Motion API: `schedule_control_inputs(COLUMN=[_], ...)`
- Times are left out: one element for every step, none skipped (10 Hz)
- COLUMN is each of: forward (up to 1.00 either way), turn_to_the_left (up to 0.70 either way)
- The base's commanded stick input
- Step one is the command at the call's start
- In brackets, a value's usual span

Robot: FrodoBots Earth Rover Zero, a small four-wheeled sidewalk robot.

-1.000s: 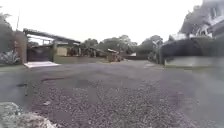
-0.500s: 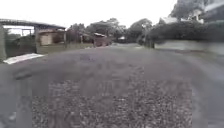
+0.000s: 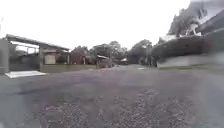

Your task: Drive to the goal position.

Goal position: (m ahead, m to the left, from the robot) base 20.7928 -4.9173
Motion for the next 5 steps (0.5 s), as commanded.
schedule_control_inputs(forward=[0.70,0.70,0.70,0.70,0.70], turn_to_the_left=[0.00,0.00,0.00,0.00,0.00])
